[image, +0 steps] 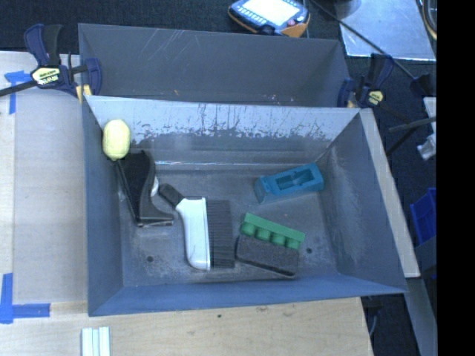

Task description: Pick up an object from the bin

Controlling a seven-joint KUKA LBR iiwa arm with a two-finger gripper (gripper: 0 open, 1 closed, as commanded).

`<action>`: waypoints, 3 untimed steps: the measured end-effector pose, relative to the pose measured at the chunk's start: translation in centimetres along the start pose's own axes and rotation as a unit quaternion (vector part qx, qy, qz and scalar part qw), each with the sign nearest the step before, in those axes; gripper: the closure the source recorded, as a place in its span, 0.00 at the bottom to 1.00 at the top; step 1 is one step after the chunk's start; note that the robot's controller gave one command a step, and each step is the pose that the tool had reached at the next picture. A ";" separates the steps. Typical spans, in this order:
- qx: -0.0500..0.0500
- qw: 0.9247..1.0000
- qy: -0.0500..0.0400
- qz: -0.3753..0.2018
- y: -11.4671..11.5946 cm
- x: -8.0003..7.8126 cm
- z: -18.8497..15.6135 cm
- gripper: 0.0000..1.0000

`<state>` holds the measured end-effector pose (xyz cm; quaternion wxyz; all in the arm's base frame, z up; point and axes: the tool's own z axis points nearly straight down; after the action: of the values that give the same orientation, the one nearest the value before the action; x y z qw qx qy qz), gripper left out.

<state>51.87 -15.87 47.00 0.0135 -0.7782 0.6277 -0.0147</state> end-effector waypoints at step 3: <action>-0.001 0.990 -0.004 -0.138 -5.1 -5.6 4.5 1.00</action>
Offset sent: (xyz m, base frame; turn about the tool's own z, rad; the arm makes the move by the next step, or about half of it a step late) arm 0.0011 0.0166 0.0000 -0.2935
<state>55.86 -9.31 42.67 0.0136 -0.8576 0.5140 -0.0128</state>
